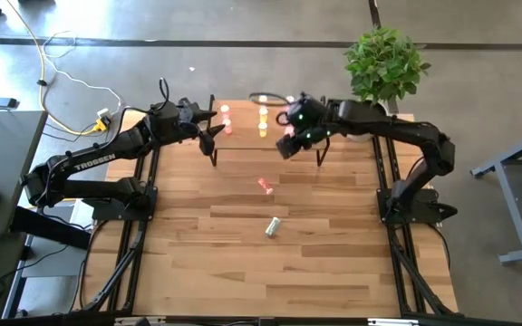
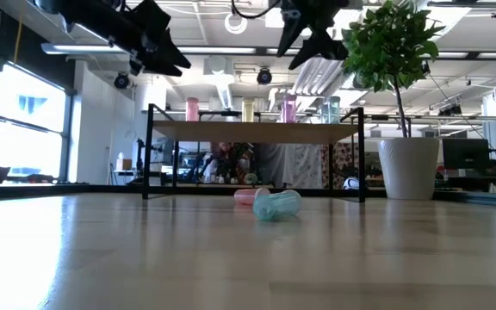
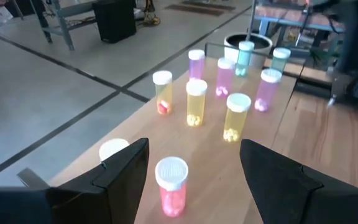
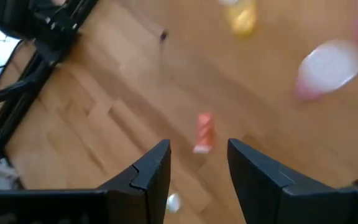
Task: Pick and place medicine bottles onto shelf by color
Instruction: Put the blue pill bottle on the shelf aligned with the blue pill bottles
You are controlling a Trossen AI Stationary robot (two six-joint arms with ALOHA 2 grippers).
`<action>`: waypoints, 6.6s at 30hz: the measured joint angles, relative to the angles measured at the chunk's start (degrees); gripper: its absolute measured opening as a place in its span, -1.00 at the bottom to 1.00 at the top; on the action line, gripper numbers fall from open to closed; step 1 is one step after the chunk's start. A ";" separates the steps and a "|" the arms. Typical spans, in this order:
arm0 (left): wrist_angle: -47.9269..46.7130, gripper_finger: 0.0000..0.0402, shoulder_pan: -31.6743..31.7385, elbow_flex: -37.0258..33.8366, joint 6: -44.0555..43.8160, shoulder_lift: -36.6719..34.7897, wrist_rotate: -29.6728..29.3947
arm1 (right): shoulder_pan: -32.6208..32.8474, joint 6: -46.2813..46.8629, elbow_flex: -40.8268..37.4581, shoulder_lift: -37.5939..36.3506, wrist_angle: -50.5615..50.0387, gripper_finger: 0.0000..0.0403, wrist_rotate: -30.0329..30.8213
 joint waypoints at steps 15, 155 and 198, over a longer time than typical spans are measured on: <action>-4.22 0.21 -0.02 0.00 -0.33 0.00 0.63 | 15.94 24.85 -0.11 4.07 -5.42 -0.26 4.55; 4.82 0.21 -6.57 0.00 -12.68 0.02 38.97 | 21.18 -9.96 -0.11 7.90 37.17 -0.61 25.90; 25.32 -0.47 -18.47 0.00 -18.52 0.02 21.66 | 21.49 -14.84 -0.11 5.03 44.26 -0.61 23.31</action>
